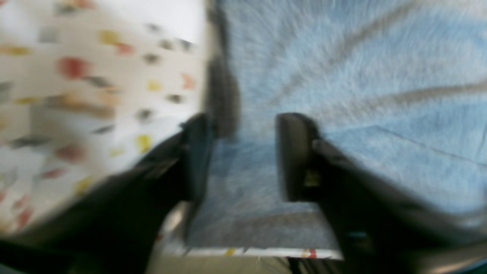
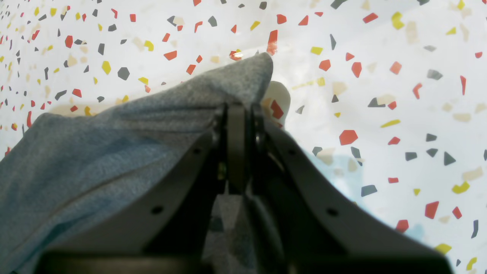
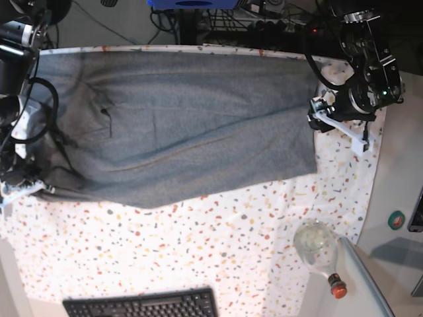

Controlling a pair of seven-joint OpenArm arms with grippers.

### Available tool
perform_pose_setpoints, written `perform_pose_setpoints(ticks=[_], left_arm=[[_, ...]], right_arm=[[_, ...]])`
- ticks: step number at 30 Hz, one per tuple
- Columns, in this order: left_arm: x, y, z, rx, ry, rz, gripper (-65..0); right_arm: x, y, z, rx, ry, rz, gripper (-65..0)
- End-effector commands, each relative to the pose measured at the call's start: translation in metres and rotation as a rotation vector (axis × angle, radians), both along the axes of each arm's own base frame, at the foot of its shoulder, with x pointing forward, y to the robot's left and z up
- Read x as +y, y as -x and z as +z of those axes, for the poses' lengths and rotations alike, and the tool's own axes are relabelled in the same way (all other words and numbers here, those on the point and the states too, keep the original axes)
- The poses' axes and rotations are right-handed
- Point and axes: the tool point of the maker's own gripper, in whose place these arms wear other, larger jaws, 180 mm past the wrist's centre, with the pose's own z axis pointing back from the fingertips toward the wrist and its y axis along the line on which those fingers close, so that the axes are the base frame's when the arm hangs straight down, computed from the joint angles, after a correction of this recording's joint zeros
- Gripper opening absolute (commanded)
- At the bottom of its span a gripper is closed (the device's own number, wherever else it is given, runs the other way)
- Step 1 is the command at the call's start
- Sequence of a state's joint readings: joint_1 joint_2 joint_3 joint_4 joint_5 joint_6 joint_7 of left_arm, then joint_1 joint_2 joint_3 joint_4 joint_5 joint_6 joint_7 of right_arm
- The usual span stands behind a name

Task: Layout the t-shirt on the table in an organized manner, then fold the t-shirt properly
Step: 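Grasp the grey shirt's edge corners with both grippers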

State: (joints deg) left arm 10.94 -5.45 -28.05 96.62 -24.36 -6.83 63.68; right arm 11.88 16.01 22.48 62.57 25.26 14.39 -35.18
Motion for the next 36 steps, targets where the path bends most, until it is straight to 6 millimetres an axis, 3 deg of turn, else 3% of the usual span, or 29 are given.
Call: perform_pose_setpoints(ticks=[1, 4, 11, 15, 27, 30, 36], left_arm=[[0.004, -0.011, 0.015, -0.064, -0.006, 0.015, -23.7], [0.016, -0.021, 0.026, -0.106, -0.015, 0.053, -15.1], [0.021, -0.08, 0.019, -0.198, 0.041, 0.111, -14.8], [0.018, -0.102, 0.003, -0.212, 0.075, 0.135, -14.8], [0.023, -0.113, -0.025, -0.164, 0.103, 0.164, -14.8], [0.018, -0.111, -0.038, -0.143, 0.093, 0.138, -14.8], [0.009, -0.113, -0.04, -0.144, 0.094, 0.118, -15.0]], right_arm=[[-0.009, -0.011, 0.017, -0.053, 0.023, -0.002, -65.0], [-0.009, -0.011, 0.017, -0.054, 0.024, -0.002, -65.0], [-0.009, -0.011, 0.017, -0.054, 0.024, -0.002, -65.0], [-0.009, -0.011, 0.017, -0.054, 0.024, -0.002, -65.0], [-0.01, -0.01, 0.017, -0.053, 0.028, 0.0, -65.0], [-0.01, -0.01, 0.017, -0.053, 0.028, 0.0, -65.0], [-0.01, -0.01, 0.017, -0.054, 0.029, -0.001, -65.0]])
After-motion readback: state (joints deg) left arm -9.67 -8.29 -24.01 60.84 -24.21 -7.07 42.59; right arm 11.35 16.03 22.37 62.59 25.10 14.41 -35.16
